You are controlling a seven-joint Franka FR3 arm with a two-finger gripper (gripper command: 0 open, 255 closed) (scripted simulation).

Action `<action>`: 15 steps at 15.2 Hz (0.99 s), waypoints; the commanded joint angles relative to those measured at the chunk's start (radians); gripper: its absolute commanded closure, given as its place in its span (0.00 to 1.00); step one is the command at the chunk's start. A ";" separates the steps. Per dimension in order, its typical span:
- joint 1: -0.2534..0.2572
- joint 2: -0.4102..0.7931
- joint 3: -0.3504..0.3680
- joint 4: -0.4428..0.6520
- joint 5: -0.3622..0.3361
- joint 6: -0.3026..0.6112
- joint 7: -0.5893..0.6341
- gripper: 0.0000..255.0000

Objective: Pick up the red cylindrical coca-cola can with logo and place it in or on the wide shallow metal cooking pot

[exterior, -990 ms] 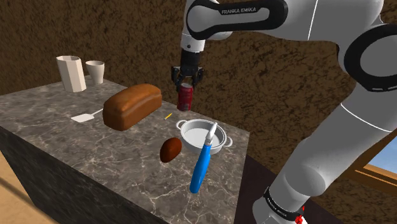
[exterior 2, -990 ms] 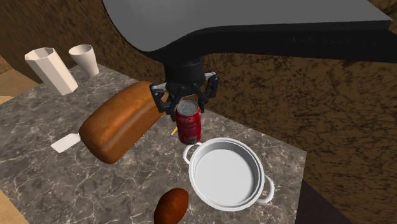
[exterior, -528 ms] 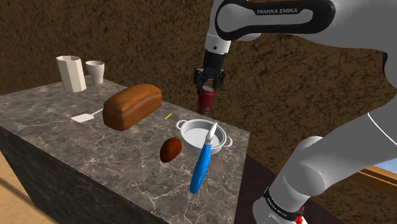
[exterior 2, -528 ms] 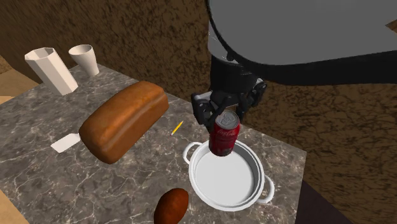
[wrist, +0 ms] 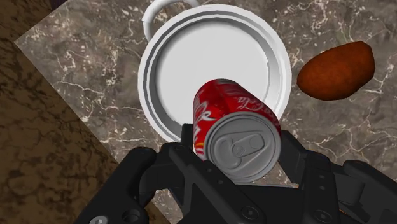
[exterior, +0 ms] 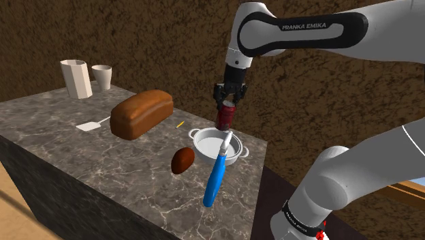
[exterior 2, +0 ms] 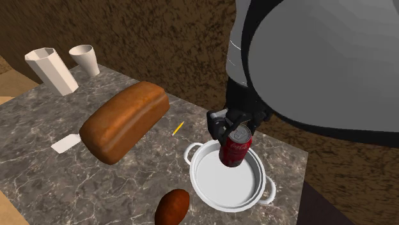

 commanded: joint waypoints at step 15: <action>0.003 0.027 0.010 -0.174 0.007 0.202 0.000 1.00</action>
